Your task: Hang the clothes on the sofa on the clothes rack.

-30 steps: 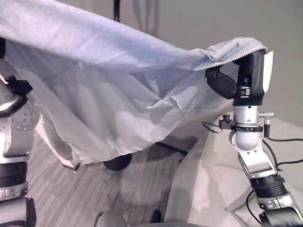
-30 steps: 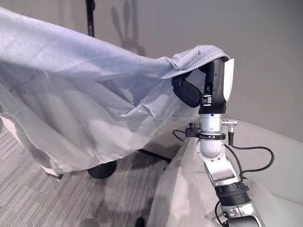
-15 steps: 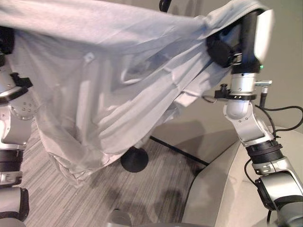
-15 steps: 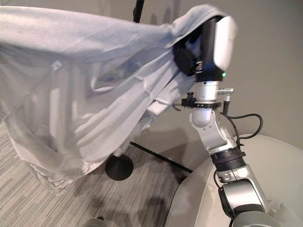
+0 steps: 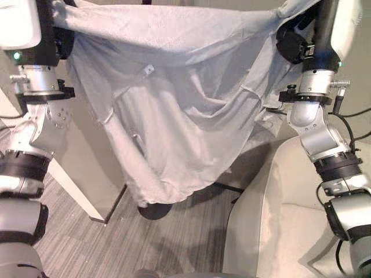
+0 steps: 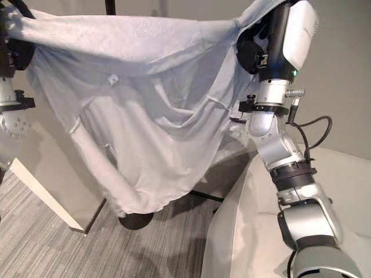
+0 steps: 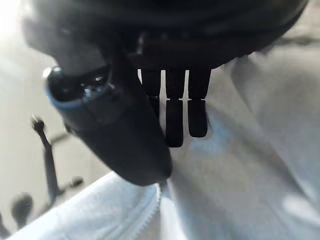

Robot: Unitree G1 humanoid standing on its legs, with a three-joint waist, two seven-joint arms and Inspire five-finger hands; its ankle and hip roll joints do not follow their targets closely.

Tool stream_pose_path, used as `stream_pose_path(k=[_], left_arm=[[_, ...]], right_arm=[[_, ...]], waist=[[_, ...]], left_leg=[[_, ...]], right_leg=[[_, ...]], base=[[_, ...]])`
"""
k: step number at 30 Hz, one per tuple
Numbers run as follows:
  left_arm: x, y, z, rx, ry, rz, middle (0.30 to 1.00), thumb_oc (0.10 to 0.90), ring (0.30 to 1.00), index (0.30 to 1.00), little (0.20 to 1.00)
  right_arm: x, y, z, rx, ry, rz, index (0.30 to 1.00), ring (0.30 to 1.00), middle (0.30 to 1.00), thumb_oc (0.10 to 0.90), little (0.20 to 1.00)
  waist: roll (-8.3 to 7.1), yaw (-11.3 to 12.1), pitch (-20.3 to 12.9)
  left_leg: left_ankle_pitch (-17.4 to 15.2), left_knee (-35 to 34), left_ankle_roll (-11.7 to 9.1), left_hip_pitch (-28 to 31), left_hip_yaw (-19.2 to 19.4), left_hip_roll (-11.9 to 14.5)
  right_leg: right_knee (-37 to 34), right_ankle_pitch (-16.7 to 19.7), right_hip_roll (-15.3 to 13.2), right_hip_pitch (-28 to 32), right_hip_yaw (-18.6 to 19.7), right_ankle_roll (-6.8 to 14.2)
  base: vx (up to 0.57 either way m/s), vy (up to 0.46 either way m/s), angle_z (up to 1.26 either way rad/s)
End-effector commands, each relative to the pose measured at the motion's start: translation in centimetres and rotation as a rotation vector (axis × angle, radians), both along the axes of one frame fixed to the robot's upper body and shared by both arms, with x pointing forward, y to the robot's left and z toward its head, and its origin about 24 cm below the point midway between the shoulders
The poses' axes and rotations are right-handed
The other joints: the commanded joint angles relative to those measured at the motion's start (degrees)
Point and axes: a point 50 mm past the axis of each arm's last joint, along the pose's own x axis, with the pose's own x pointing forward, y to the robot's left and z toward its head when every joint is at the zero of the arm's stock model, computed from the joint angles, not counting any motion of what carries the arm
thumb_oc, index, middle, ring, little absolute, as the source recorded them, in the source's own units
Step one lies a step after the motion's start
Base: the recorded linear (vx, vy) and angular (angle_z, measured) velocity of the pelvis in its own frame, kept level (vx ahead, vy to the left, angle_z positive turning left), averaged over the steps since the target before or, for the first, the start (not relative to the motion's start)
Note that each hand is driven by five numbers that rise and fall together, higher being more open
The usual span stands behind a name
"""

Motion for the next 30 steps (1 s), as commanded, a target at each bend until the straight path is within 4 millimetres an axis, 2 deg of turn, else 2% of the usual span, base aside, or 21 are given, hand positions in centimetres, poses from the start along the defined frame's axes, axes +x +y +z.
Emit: stream_pose_path(k=[1, 4, 5, 7, 16, 18, 20, 21, 22, 24, 26, 28, 29, 30], left_arm=[[-0.9, 4.0, 5.2, -0.018, -0.055, 0.178, 0.3, 0.4, 0.3, 0.3, 0.3], [-0.7, 4.1, 5.9, -0.015, -0.046, 0.191, 0.3, 0.4, 0.3, 0.3, 0.3], [-0.3, 5.1, 6.2, -0.002, 0.015, 0.251, 0.3, 0.4, 0.3, 0.3, 0.3], [0.2, 5.2, 6.5, 0.008, 0.059, 0.281, 0.3, 0.4, 0.3, 0.3, 0.3], [1.3, 6.2, 5.3, -0.039, 0.178, 0.36, 0.3, 0.4, 0.3, 0.3, 0.3], [1.4, 6.3, 4.7, -0.047, 0.19, 0.363, 0.3, 0.4, 0.3, 0.3, 0.3], [1.7, 6.5, 2.9, -0.053, 0.237, 0.372, 0.3, 0.4, 0.3, 0.3, 0.3], [1.7, 6.5, 2.9, -0.053, 0.237, 0.372, 0.3, 0.4, 0.3, 0.3, 0.3], [2.0, 6.7, 0.3, -0.059, 0.304, 0.366, 0.3, 0.4, 0.3, 0.3, 0.3], [2.2, 6.7, -3.4, -0.072, 0.399, 0.357, 0.3, 0.4, 0.3, 0.3, 0.3], [2.5, 5.8, -7.6, -0.122, 0.484, 0.304, 0.3, 0.4, 0.3, 0.3, 0.3], [2.4, 4.8, -10.8, -0.162, 0.534, 0.255, 0.3, 0.4, 0.3, 0.3, 0.3], [2.4, 4.8, -10.8, -0.162, 0.535, 0.255, 0.3, 0.4, 0.3, 0.3, 0.3], [2.4, 3.1, -13.2, -0.236, 0.554, 0.173, 0.3, 0.4, 0.3, 0.3, 0.3]], right_arm=[[-0.1, -1.3, 5.3, -0.032, -0.099, -0.031, 0.3, 0.3, 0.3, 0.4, 0.3], [0.2, -1.5, 5.8, -0.039, -0.096, -0.043, 0.3, 0.3, 0.3, 0.4, 0.3], [0.7, -1.7, 6.5, -0.078, -0.075, -0.083, 0.3, 0.3, 0.3, 0.4, 0.3], [1.2, -2.0, 7.2, -0.096, -0.063, -0.116, 0.3, 0.3, 0.3, 0.4, 0.3], [2.5, -2.8, 7.9, -0.13, 0.002, -0.247, 0.3, 0.3, 0.3, 0.4, 0.3], [2.7, -3.0, 7.3, -0.113, 0.017, -0.248, 0.3, 0.3, 0.3, 0.4, 0.3], [2.9, -3.0, 6.4, -0.101, 0.041, -0.234, 0.3, 0.3, 0.3, 0.4, 0.3], [2.9, -3.0, 6.4, -0.101, 0.041, -0.234, 0.3, 0.3, 0.3, 0.4, 0.3], [3.2, -2.6, 4.7, -0.103, 0.089, -0.199, 0.3, 0.3, 0.3, 0.4, 0.3], [3.6, -2.3, 2.3, -0.112, 0.157, -0.166, 0.3, 0.3, 0.3, 0.4, 0.3], [3.8, -2.1, -0.9, -0.102, 0.238, -0.135, 0.3, 0.3, 0.3, 0.4, 0.3], [3.7, -1.3, -3.5, -0.074, 0.287, -0.081, 0.3, 0.3, 0.3, 0.4, 0.3], [3.7, -1.3, -3.5, -0.074, 0.287, -0.081, 0.3, 0.3, 0.3, 0.4, 0.3], [3.4, 0.0, -6.0, -0.025, 0.332, -0.008, 0.3, 0.3, 0.3, 0.4, 0.3]], waist=[[1.11, 0.7, -6.6], [1.04, 0.6, -6.3], [1.73, 0.5, -6.5], [1.9, 0.3, -6.4], [2.61, 0.5, -5.5], [2.58, 0.6, -5.1], [2.54, 0.7, -4.9], [2.56, 0.7, -4.9], [2.45, 0.8, -4.4], [2.24, 0.9, -3.7], [2.25, 1.1, -3.0], [2.1, 1.1, -2.3], [2.11, 1.1, -2.4], [1.92, 1.2, -1.6]], left_leg=[[6.1, -5.8, 1.2, -5.2, -8.0, 1.6], [6.2, -5.9, 1.1, -5.5, -8.3, 1.7], [6.5, -6.0, 0.6, -6.0, -8.2, 2.0], [6.7, -6.2, 0.4, -6.5, -8.4, 2.2], [7.7, -6.4, -0.5, -9.0, -9.0, 2.3], [7.9, -6.4, -0.5, -9.3, -9.0, 2.3], [7.9, -6.4, -0.5, -9.5, -9.2, 2.4], [7.9, -6.4, -0.5, -9.5, -9.2, 2.4], [7.9, -6.4, -0.5, -9.4, -9.4, 2.6], [8.0, -6.4, -0.4, -9.3, -9.5, 2.8], [8.0, -6.4, -0.4, -9.2, -9.8, 3.1], [8.0, -6.4, -0.4, -9.3, -10.1, 3.2], [8.0, -6.4, -0.4, -9.3, -10.1, 3.2], [8.1, -6.4, -0.3, -9.4, -10.3, 3.3]], right_leg=[[5.5, -4.9, 0.1, -1.0, -1.5, 0.2], [5.3, -4.9, 0.2, -1.1, -1.9, 0.1], [4.9, -4.8, 0.3, -1.2, -2.7, 0.3], [4.6, -4.7, 0.4, -1.5, -3.3, 0.3], [3.7, -3.9, 0.6, -3.3, -4.7, 0.5], [3.6, -3.7, 0.6, -3.6, -4.9, 0.5], [3.6, -3.8, 0.8, -3.9, -4.9, 0.4], [3.6, -3.8, 0.8, -3.9, -4.9, 0.4], [3.9, -4.0, 1.0, -4.0, -4.8, 0.2], [4.2, -4.2, 1.2, -4.1, -4.8, -0.1], [4.6, -4.5, 1.4, -4.1, -5.0, -0.4], [4.7, -4.7, 1.6, -4.3, -5.0, -0.6], [4.7, -4.7, 1.6, -4.3, -5.0, -0.6], [4.9, -4.8, 1.7, -4.4, -4.9, -0.8]], base=[[0.03, -0.059, 0.04], [0.01, -0.012, 0.01], [0.03, -0.036, 0.04], [0.02, -0.021, 0.01], [0.0, -0.014, 0.06], [0.0, 0.0, 0.0], [-0.01, -0.013, 0.02], [0.0, 0.0, 0.0], [0.0, 0.0, 0.0], [-0.01, -0.033, -0.01], [-0.01, -0.037, 0.0], [-0.01, -0.031, 0.07], [-0.01, -0.033, 0.12], [-0.02, -0.043, 0.08]])
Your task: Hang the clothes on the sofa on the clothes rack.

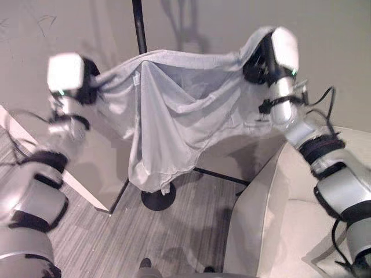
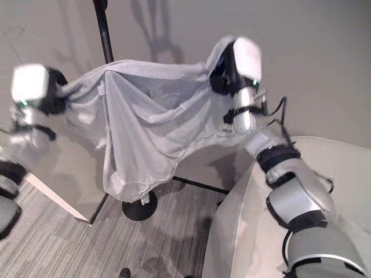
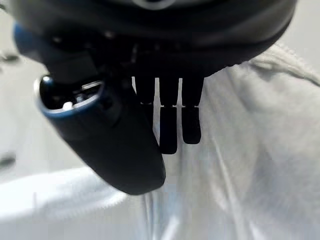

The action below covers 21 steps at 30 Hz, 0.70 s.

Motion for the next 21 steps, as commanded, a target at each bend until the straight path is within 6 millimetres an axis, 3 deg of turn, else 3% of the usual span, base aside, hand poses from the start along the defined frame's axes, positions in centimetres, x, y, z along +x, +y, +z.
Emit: stream_pose_path(k=[1, 2, 4, 8, 9, 10, 14, 15, 16, 17, 18, 21], left_arm=[[-0.7, 2.0, 0.6, -0.128, -0.107, 0.12, 0.3, 0.4, 0.3, 0.3, 0.3], [-0.8, 2.0, 0.4, -0.128, -0.103, 0.121, 0.3, 0.4, 0.3, 0.3, 0.3], [-0.9, 0.2, -0.6, -0.238, -0.136, 0.067, 0.3, 0.4, 0.3, 0.3, 0.3], [-1.8, -2.4, -0.6, -0.418, -0.27, -0.029, 0.3, 0.4, 0.3, 0.3, 0.3], [-1.9, -2.3, -0.6, -0.418, -0.268, -0.027, 0.3, 0.4, 0.3, 0.3, 0.3], [-2.4, -3.4, -0.2, -0.496, -0.336, -0.076, 0.3, 0.4, 0.3, 0.3, 0.3], [-3.6, -4.5, -0.8, -0.651, -0.368, -0.124, 0.3, 0.4, 0.3, 0.3, 0.3], [-3.7, -4.9, -0.9, -0.732, -0.375, -0.138, 0.448, 0.499, 0.448, 0.448, 0.448], [-3.9, -5.4, -1.1, -0.853, -0.386, -0.156, 0.9, 0.8, 0.9, 0.9, 0.9], [-4.3, -5.9, -1.3, -1.145, -0.391, -0.226, 0.9, 0.8, 0.9, 0.9, 0.9], [-4.3, -5.9, -1.3, -1.148, -0.39, -0.226, 0.9, 0.8, 0.9, 0.9, 0.9], [-4.9, -6.4, -2.4, -1.409, -0.341, -0.29, 0.9, 0.8, 0.9, 0.9, 0.9]], right_arm=[[-0.4, -0.5, 1.2, 0.206, -0.085, -0.014, 0.3, 0.3, 0.3, 0.4, 0.3], [-0.5, -0.5, 1.0, 0.205, -0.081, -0.014, 0.3, 0.3, 0.3, 0.4, 0.3], [-1.3, 1.4, -0.5, 0.292, -0.064, 0.058, 0.3, 0.3, 0.3, 0.4, 0.3], [-3.1, 3.8, -2.2, 0.514, -0.044, 0.182, 0.3, 0.3, 0.3, 0.4, 0.3], [-3.2, 3.8, -2.3, 0.514, -0.041, 0.183, 0.444, 0.444, 0.444, 0.496, 0.444], [-4.2, 5.3, -3.0, 0.644, -0.005, 0.277, 0.9, 0.9, 0.9, 0.8, 0.9], [-6.2, 7.8, -4.7, 0.838, 0.125, 0.462, 0.9, 0.9, 0.9, 0.8, 0.9], [-6.6, 8.3, -5.1, 0.853, 0.158, 0.494, 0.9, 0.9, 0.9, 0.8, 0.9], [-7.1, 8.6, -5.5, 0.853, 0.192, 0.528, 0.9, 0.9, 0.9, 0.8, 0.9], [-7.7, 8.7, -5.6, 0.81, 0.238, 0.573, 0.9, 0.9, 0.9, 0.8, 0.9], [-7.7, 8.7, -5.6, 0.809, 0.24, 0.573, 0.9, 0.9, 0.9, 0.8, 0.9], [-8.2, 8.1, -5.5, 0.713, 0.277, 0.608, 0.9, 0.9, 0.9, 0.8, 0.9]], waist=[[-0.48, 2.0, -0.3], [-0.45, 2.0, -0.5], [-0.5, 1.8, -0.2], [-0.42, 1.8, 0.2], [-0.4, 1.7, 0.1], [-0.33, 1.7, 0.4], [-0.05, 1.3, 0.1], [-0.08, 1.1, 0.0], [0.07, 0.9, -0.3], [0.31, 0.8, -0.3], [0.41, 0.6, -0.4], [0.62, 0.4, -0.8]], left_leg=[[6.8, -5.0, 0.5, -5.1, -7.3, 2.3], [6.8, -5.0, 0.5, -5.0, -7.3, 2.3], [6.8, -5.0, 0.5, -5.2, -7.3, 2.3], [6.6, -5.0, 0.5, -5.6, -7.6, 2.2], [6.6, -5.0, 0.5, -5.5, -7.6, 2.3], [6.6, -5.0, 0.5, -5.4, -7.6, 2.3], [6.4, -5.0, 0.4, -4.8, -7.4, 2.5], [6.4, -5.0, 0.4, -4.7, -7.3, 2.4], [6.4, -5.0, 0.5, -4.5, -7.3, 2.4], [6.3, -5.0, 0.4, -4.1, -7.3, 2.4], [6.5, -5.0, 0.4, -4.4, -7.4, 2.4], [6.7, -5.0, 0.3, -4.4, -7.5, 2.4]], right_leg=[[4.8, -4.5, 0.5, -0.8, -1.9, 0.2], [4.9, -4.5, 0.5, -0.8, -1.9, 0.1], [4.9, -4.6, 0.7, -1.1, -1.8, -0.1], [5.0, -4.7, 1.0, -1.4, -1.6, -0.4], [5.0, -4.7, 1.0, -1.4, -1.6, -0.4], [5.1, -4.8, 1.2, -1.4, -1.5, -0.7], [5.2, -4.9, 1.3, -1.1, -1.1, -1.0], [5.1, -4.9, 1.3, -1.0, -0.9, -1.1], [5.0, -4.8, 1.3, -0.9, -0.9, -1.2], [5.0, -5.0, 1.3, -0.4, -0.9, -1.2], [4.8, -4.7, 1.4, -0.6, -1.0, -1.2], [4.5, -4.6, 1.4, -0.1, -1.2, -1.1]], base=[[-0.02, -0.044, 0.05], [-0.02, -0.03, 0.02], [0.0, 0.0, 0.0], [0.0, 0.0, 0.0], [0.0, 0.0, 0.0], [0.0, 0.0, 0.0], [0.0, 0.0, 0.0], [0.0, 0.0, 0.0], [0.0, 0.0, 0.0], [0.0, 0.0, 0.0], [0.0, 0.0, 0.0], [0.0, 0.003, 0.01]])
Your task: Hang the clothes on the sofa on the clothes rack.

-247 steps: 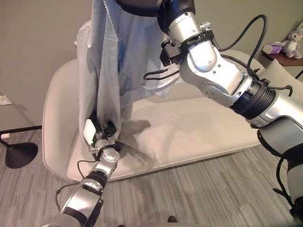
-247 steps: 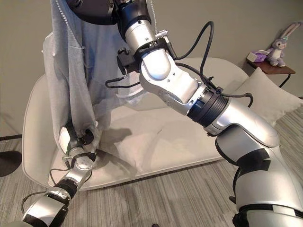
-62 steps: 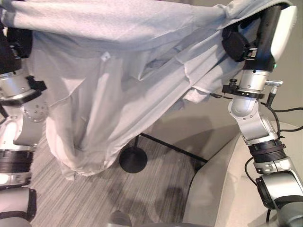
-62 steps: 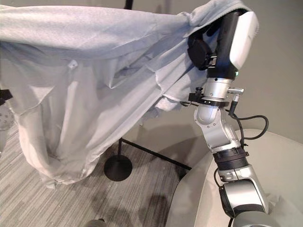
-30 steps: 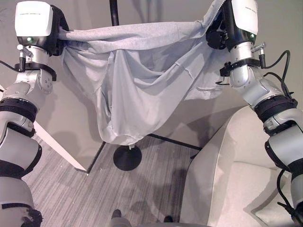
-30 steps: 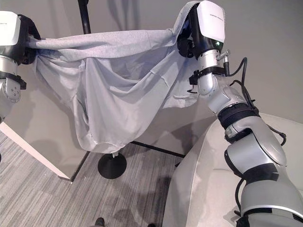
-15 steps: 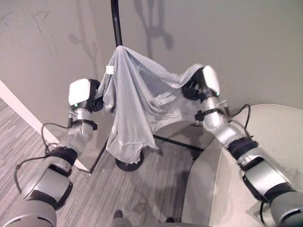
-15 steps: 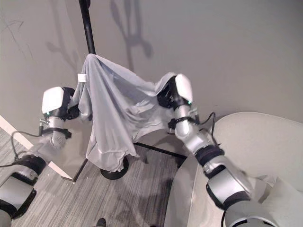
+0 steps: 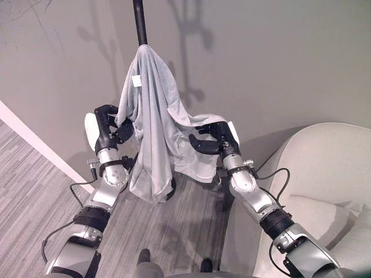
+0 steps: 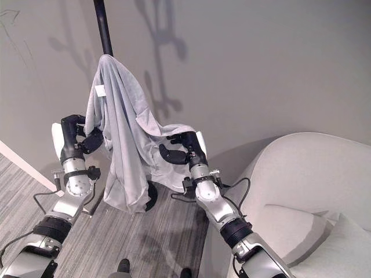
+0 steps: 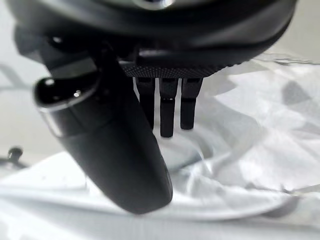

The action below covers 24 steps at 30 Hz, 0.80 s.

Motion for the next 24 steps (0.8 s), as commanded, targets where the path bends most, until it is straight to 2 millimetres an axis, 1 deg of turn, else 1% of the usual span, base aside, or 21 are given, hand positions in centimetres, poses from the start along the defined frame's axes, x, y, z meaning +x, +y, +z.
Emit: stream_pose_path(k=[1, 2, 3, 4, 5, 6, 7, 9, 10, 11, 15, 17, 18, 19, 20, 21, 24], left_arm=[[0.1, 0.1, 3.2, -0.232, -0.216, -0.141, 0.9, 0.8, 0.9, 0.9, 0.9], [-0.2, 0.3, 2.8, -0.242, -0.207, -0.147, 0.9, 0.8, 0.9, 0.9, 0.9], [-0.4, 0.5, 2.3, -0.259, -0.186, -0.164, 0.9, 0.8, 0.9, 0.9, 0.9], [-0.5, 0.6, 2.0, -0.284, -0.183, -0.168, 0.9, 0.8, 0.9, 0.9, 0.9], [-0.5, 0.6, 2.0, -0.284, -0.183, -0.168, 0.9, 0.8, 0.9, 0.9, 0.9], [-0.7, 0.7, 1.7, -0.308, -0.175, -0.17, 0.9, 0.8, 0.9, 0.9, 0.9], [-1.2, 1.0, 1.4, -0.323, -0.169, -0.187, 0.9, 0.8, 0.9, 0.9, 0.9], [-1.6, 1.4, 1.3, -0.31, -0.161, -0.182, 0.9, 0.8, 0.9, 0.9, 0.9], [-1.6, 1.4, 1.3, -0.31, -0.161, -0.182, 0.9, 0.8, 0.9, 0.9, 0.9], [-2.1, 1.8, 1.1, -0.292, -0.151, -0.183, 0.9, 0.8, 0.9, 0.9, 0.9], [-3.3, 2.2, 0.1, -0.302, -0.112, -0.207, 0.9, 0.8, 0.9, 0.9, 0.9], [-3.5, 2.1, -0.4, -0.306, -0.09, -0.223, 0.9, 0.8, 0.9, 0.9, 0.9], [-3.8, 1.9, -0.7, -0.318, -0.074, -0.252, 0.9, 0.8, 0.9, 0.9, 0.9], [-4.6, 2.1, -1.4, -0.316, -0.04, -0.293, 0.9, 0.8, 0.9, 0.9, 0.9], [-4.7, 2.1, -1.4, -0.317, -0.039, -0.295, 0.9, 0.8, 0.9, 0.9, 0.9], [-5.6, 2.9, -2.4, -0.301, 0.011, -0.326, 0.9, 0.8, 0.9, 0.9, 0.9], [-6.7, 3.9, -3.9, -0.283, 0.093, -0.344, 0.9, 0.8, 0.9, 0.9, 0.9]], right_arm=[[0.2, -0.1, 6.3, -0.032, -0.266, 0.132, 0.9, 0.9, 0.9, 0.8, 0.9], [0.1, -0.7, 6.8, -0.075, -0.3, 0.139, 0.9, 0.9, 0.9, 0.8, 0.9], [-0.1, -1.3, 7.4, -0.157, -0.337, 0.151, 0.9, 0.9, 0.9, 0.8, 0.9], [-0.1, -1.8, 7.6, -0.214, -0.357, 0.15, 0.9, 0.9, 0.9, 0.8, 0.9], [-0.1, -1.8, 7.6, -0.214, -0.357, 0.15, 0.9, 0.9, 0.9, 0.8, 0.9], [-0.3, -2.1, 8.3, -0.268, -0.396, 0.152, 0.9, 0.9, 0.9, 0.8, 0.9], [-0.6, -2.9, 9.5, -0.402, -0.475, 0.15, 0.9, 0.9, 0.9, 0.8, 0.9], [-1.0, -3.5, 10.7, -0.485, -0.539, 0.152, 0.9, 0.9, 0.9, 0.8, 0.9], [-1.0, -3.6, 10.7, -0.486, -0.539, 0.152, 0.9, 0.9, 0.9, 0.8, 0.9], [-1.6, -4.0, 11.8, -0.514, -0.586, 0.166, 0.9, 0.9, 0.9, 0.8, 0.9], [-2.6, -5.2, 13.1, -0.53, -0.631, 0.174, 0.9, 0.9, 0.9, 0.8, 0.9], [-2.8, -5.4, 13.2, -0.531, -0.628, 0.181, 0.9, 0.9, 0.9, 0.8, 0.9], [-3.1, -5.7, 13.3, -0.532, -0.626, 0.186, 0.9, 0.9, 0.9, 0.8, 0.9], [-3.4, -6.2, 13.5, -0.531, -0.62, 0.196, 0.9, 0.9, 0.9, 0.8, 0.9], [-3.4, -6.2, 13.4, -0.53, -0.618, 0.196, 0.9, 0.9, 0.9, 0.8, 0.9], [-3.8, -6.7, 13.4, -0.521, -0.598, 0.223, 0.9, 0.9, 0.9, 0.8, 0.9], [-4.4, -7.4, 12.8, -0.482, -0.523, 0.281, 0.9, 0.9, 0.9, 0.8, 0.9]], waist=[[0.44, -0.4, -4.6], [0.45, -0.4, -4.8], [0.5, -0.5, -5.0], [0.52, -0.5, -5.2], [0.52, -0.5, -5.2], [0.53, -0.6, -5.4], [0.59, -0.6, -5.9], [0.62, -0.7, -6.2], [0.66, -0.7, -6.2], [0.6, -0.7, -6.5], [0.67, -0.7, -6.7], [0.76, -0.8, -6.8], [0.88, -0.8, -6.8], [1.07, -1.0, -6.7], [1.04, -1.0, -6.8], [1.26, -1.1, -6.8], [1.3, -1.2, -7.0]], left_leg=[[5.6, -3.1, 0.7, -5.3, -7.1, 1.3], [5.6, -3.1, 0.6, -5.2, -7.1, 1.3], [5.6, -3.1, 0.6, -5.2, -7.1, 1.3], [5.6, -3.1, 0.5, -5.1, -6.9, 1.4], [5.6, -3.1, 0.5, -5.1, -6.9, 1.4], [5.6, -3.1, 0.4, -5.1, -6.9, 1.4], [5.5, -3.1, 0.4, -5.0, -6.8, 1.4], [5.4, -3.1, 0.2, -4.9, -6.7, 1.6], [5.4, -3.1, 0.2, -4.9, -6.7, 1.6], [5.4, -3.1, 0.1, -4.9, -6.6, 1.6], [5.4, -3.1, 0.1, -4.9, -6.5, 1.7], [5.4, -3.1, 0.0, -4.9, -6.4, 1.6], [5.4, -3.1, 0.1, -4.9, -6.5, 1.7], [5.4, -3.1, 0.1, -5.0, -6.5, 1.8], [5.4, -3.1, 0.1, -5.0, -6.5, 1.8], [5.5, -3.1, 0.0, -4.9, -6.3, 1.8], [5.6, -3.1, -0.1, -4.9, -6.1, 2.0]], right_leg=[[4.3, -4.5, 0.3, -0.2, -1.0, -0.9], [4.2, -4.5, 0.2, -0.1, -1.0, -0.8], [4.0, -4.5, 0.2, 0.1, -1.1, -0.8], [3.9, -4.5, 0.2, 0.3, -1.2, -0.7], [3.9, -4.5, 0.2, 0.3, -1.2, -0.7], [3.8, -4.4, 0.2, 0.4, -1.3, -0.7], [3.4, -4.3, 0.3, 0.6, -1.4, -0.6], [3.2, -4.2, 0.3, 0.8, -1.5, -0.6], [3.2, -4.2, 0.3, 0.8, -1.5, -0.6], [2.9, -4.2, 0.3, 1.0, -1.5, -0.5], [2.4, -4.0, 0.4, 1.4, -1.6, -0.4], [2.3, -4.0, 0.4, 1.4, -1.6, -0.4], [2.2, -3.9, 0.5, 1.5, -1.6, -0.4], [2.1, -3.9, 0.5, 1.5, -1.7, -0.3], [2.0, -3.8, 0.5, 1.5, -1.7, -0.3], [1.9, -3.8, 0.6, 1.7, -1.7, -0.4], [1.9, -3.8, 0.7, 1.8, -1.6, -0.4]], base=[[0.0, 0.0, 0.0], [0.0, 0.0, 0.0], [0.0, 0.0, 0.0], [0.0, 0.0, 0.0], [0.0, 0.0, 0.0], [0.0, 0.0, 0.0], [0.0, 0.0, 0.0], [0.0, 0.0, 0.0], [0.0, 0.0, 0.0], [0.0, 0.0, 0.0], [0.0, 0.0, 0.0], [0.0, 0.0, 0.0], [-0.04, 0.005, 0.0], [0.0, 0.0, 0.0], [0.0, 0.0, 0.0], [0.0, 0.0, 0.0], [0.0, 0.0, 0.0]])
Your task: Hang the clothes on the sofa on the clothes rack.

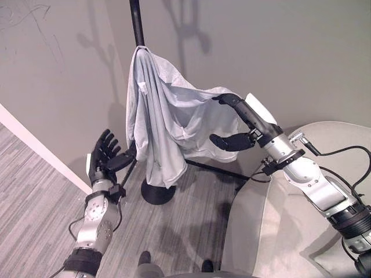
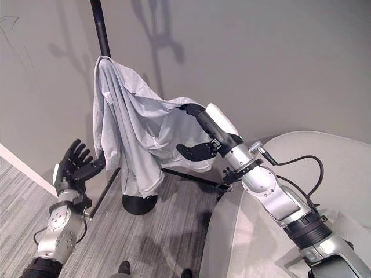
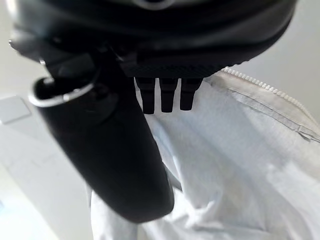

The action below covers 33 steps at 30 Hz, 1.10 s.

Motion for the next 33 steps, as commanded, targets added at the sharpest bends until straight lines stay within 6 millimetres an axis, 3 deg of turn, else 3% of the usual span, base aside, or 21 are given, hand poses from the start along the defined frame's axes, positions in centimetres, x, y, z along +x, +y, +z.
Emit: stream_pose_path(k=[1, 3, 6, 7, 8, 9, 15, 16, 17, 19, 23, 24, 25, 26, 28, 29, 30, 33], left_arm=[[0.4, 1.2, 1.4, 0.106, -0.055, -0.104, 0.9, 0.8, 0.9, 0.9, 0.9], [0.0, 1.2, 0.6, 0.109, -0.021, -0.128, 0.9, 0.8, 0.9, 0.9, 0.9], [-0.4, 0.9, -0.6, 0.068, 0.024, -0.132, 0.9, 0.8, 0.9, 0.9, 0.9], [-0.4, 0.9, -0.6, 0.068, 0.025, -0.133, 0.9, 0.8, 0.9, 0.9, 0.9], [-0.4, 0.7, -1.5, 0.07, 0.059, -0.122, 0.9, 0.8, 0.9, 0.9, 0.9], [-0.6, 0.9, -2.0, 0.068, 0.082, -0.104, 0.9, 0.8, 0.9, 0.9, 0.9], [-3.5, 1.4, -7.3, 0.033, 0.307, -0.006, 0.9, 0.8, 0.9, 0.9, 0.9], [-3.5, 1.4, -7.3, 0.033, 0.307, -0.006, 0.9, 0.8, 0.9, 0.9, 0.9], [-4.7, 1.2, -8.9, -0.026, 0.369, 0.034, 0.9, 0.8, 0.9, 0.9, 0.9], [-5.8, 1.0, -10.2, -0.073, 0.421, 0.074, 0.9, 0.8, 0.9, 0.9, 0.9], [-7.0, 1.0, -11.6, -0.071, 0.492, 0.11, 0.9, 0.8, 0.9, 0.9, 0.9], [-7.6, 0.9, -12.1, -0.105, 0.511, 0.144, 0.9, 0.8, 0.9, 0.9, 0.9], [-7.6, 0.9, -12.1, -0.105, 0.511, 0.144, 0.9, 0.8, 0.9, 0.9, 0.9], [-7.5, 0.8, -12.3, -0.147, 0.496, 0.214, 0.9, 0.8, 0.9, 0.9, 0.9], [-7.3, 1.1, -11.8, -0.146, 0.454, 0.296, 0.9, 0.8, 0.9, 0.9, 0.9], [-7.3, 1.1, -11.8, -0.145, 0.453, 0.297, 0.9, 0.8, 0.9, 0.9, 0.9], [-6.6, 1.0, -11.2, -0.166, 0.397, 0.356, 0.9, 0.8, 0.9, 0.9, 0.9], [-4.5, 1.1, -8.3, -0.171, 0.23, 0.378, 0.9, 0.8, 0.9, 0.9, 0.9]], right_arm=[[-1.6, -0.2, 2.9, 0.126, -0.029, 0.148, 0.9, 0.9, 0.9, 0.8, 0.9], [-1.9, -0.6, 1.9, 0.221, 0.121, 0.209, 0.9, 0.9, 0.9, 0.8, 0.9], [-1.8, -1.0, -1.1, 0.539, 0.408, 0.299, 0.9, 0.9, 0.9, 0.8, 0.9], [-1.8, -1.1, -1.1, 0.541, 0.408, 0.3, 0.9, 0.9, 0.9, 0.8, 0.9], [-1.3, -0.4, -4.8, 0.887, 0.591, 0.326, 0.9, 0.9, 0.9, 0.8, 0.9], [-1.4, 0.0, -6.4, 0.977, 0.636, 0.304, 0.9, 0.9, 0.9, 0.8, 0.9], [-3.5, 0.6, -9.8, 1.226, 0.74, 0.283, 0.9, 0.9, 0.9, 0.8, 0.9], [-3.5, 0.6, -9.8, 1.226, 0.741, 0.283, 0.9, 0.9, 0.9, 0.8, 0.9], [-4.3, 1.0, -10.4, 1.261, 0.775, 0.284, 0.9, 0.9, 0.9, 0.8, 0.9], [-4.6, 1.3, -10.7, 1.233, 0.797, 0.275, 0.9, 0.9, 0.9, 0.8, 0.9], [-4.8, 1.1, -12.0, 1.164, 0.84, 0.205, 0.9, 0.9, 0.9, 0.8, 0.9], [-5.0, 1.1, -13.3, 1.145, 0.87, 0.139, 0.9, 0.9, 0.9, 0.8, 0.9], [-5.0, 1.1, -13.3, 1.145, 0.87, 0.139, 0.9, 0.9, 0.9, 0.8, 0.9], [-5.5, 1.2, -15.8, 1.155, 0.921, 0.004, 0.9, 0.9, 0.9, 0.8, 0.9], [-6.0, 2.0, -18.1, 1.176, 0.986, -0.087, 0.9, 0.9, 0.9, 0.8, 0.9], [-6.0, 2.0, -18.1, 1.176, 0.986, -0.086, 0.9, 0.9, 0.9, 0.8, 0.9], [-6.5, 2.4, -20.1, 1.181, 1.037, -0.186, 0.9, 0.9, 0.9, 0.8, 0.9], [-7.0, 2.8, -21.8, 1.192, 1.096, -0.26, 0.9, 0.9, 0.9, 0.8, 0.9]], waist=[[0.52, -0.1, -7.2], [0.57, -0.1, -7.2], [0.64, -0.1, -7.2], [0.6, -0.1, -7.2], [0.62, 0.3, -7.0], [0.7, 0.4, -7.0], [1.07, 0.0, -6.7], [1.07, 0.0, -6.7], [1.13, -0.1, -6.7], [1.09, -0.2, -6.7], [0.95, -0.1, -6.5], [0.84, 0.0, -6.5], [0.84, 0.0, -6.5], [0.61, 0.2, -6.4], [0.24, 0.6, -6.2], [0.21, 0.6, -6.2], [-0.03, 1.0, -6.0], [-0.2, 1.6, -5.7]], left_leg=[[5.1, -1.4, -0.2, -7.2, -6.2, 1.7], [5.2, -1.4, -0.3, -7.3, -6.2, 1.7], [5.4, -1.4, -0.4, -7.4, -6.3, 1.7], [5.4, -1.4, -0.4, -7.3, -6.3, 1.7], [5.5, -1.4, -0.4, -7.3, -6.5, 1.7], [5.5, -1.4, -0.4, -7.4, -6.6, 1.6], [5.3, -1.4, -0.4, -7.3, -6.7, 1.7], [5.3, -1.4, -0.4, -7.3, -6.7, 1.7], [5.3, -1.4, -0.4, -7.3, -6.6, 1.6], [5.3, -1.4, -0.4, -7.4, -6.5, 1.6], [5.3, -1.4, -0.4, -7.3, -6.5, 1.5], [5.3, -1.4, -0.4, -7.3, -6.4, 1.5], [5.3, -1.4, -0.4, -7.3, -6.4, 1.5], [5.3, -1.4, -0.5, -7.4, -6.6, 1.3], [5.3, -1.4, -0.5, -7.5, -6.8, 1.2], [5.3, -1.4, -0.5, -7.5, -6.9, 1.2], [5.3, -1.4, -0.6, -7.7, -7.1, 1.1], [5.4, -1.4, -0.7, -8.1, -7.6, 0.8]], right_leg=[[1.9, -3.7, 0.4, 0.7, -1.5, -0.3], [1.9, -3.7, 0.5, 0.6, -1.7, -0.3], [2.0, -3.7, 0.5, 0.5, -1.9, -0.3], [2.0, -3.7, 0.5, 0.5, -1.9, -0.3], [2.2, -3.8, 0.5, 0.5, -2.1, -0.5], [2.4, -3.9, 0.5, 0.4, -2.1, -0.6], [2.5, -4.1, 0.6, 0.3, -2.1, -0.8], [2.5, -4.1, 0.6, 0.3, -2.1, -0.8], [2.5, -4.1, 0.6, 0.2, -2.0, -0.8], [2.4, -4.0, 0.6, 0.2, -2.0, -0.8], [2.3, -3.9, 0.5, 0.2, -2.1, -0.8], [2.2, -3.9, 0.4, 0.2, -2.2, -0.8], [2.2, -3.9, 0.4, 0.2, -2.2, -0.8], [2.1, -3.9, 0.5, 0.3, -2.4, -0.9], [2.0, -4.0, 0.4, 0.5, -2.8, -1.0], [2.0, -4.1, 0.4, 0.5, -2.8, -1.0], [1.9, -4.2, 0.4, 0.7, -3.3, -1.1], [2.0, -4.3, 0.4, 0.9, -3.9, -1.2]], base=[[0.0, 0.0, 0.0], [0.0, 0.0, 0.0], [0.0, 0.0, 0.0], [0.0, 0.0, 0.0], [0.0, 0.0, 0.0], [0.0, 0.0, 0.0], [0.0, 0.0, 0.0], [0.0, 0.0, 0.0], [0.0, 0.0, 0.0], [0.0, 0.0, 0.0], [0.0, 0.0, 0.0], [0.0, 0.0, 0.0], [0.0, 0.0, 0.0], [0.0, 0.0, 0.0], [0.0, 0.0, 0.0], [0.0, 0.0, 0.0], [0.0, 0.0, 0.0], [0.01, -0.007, 0.1]])
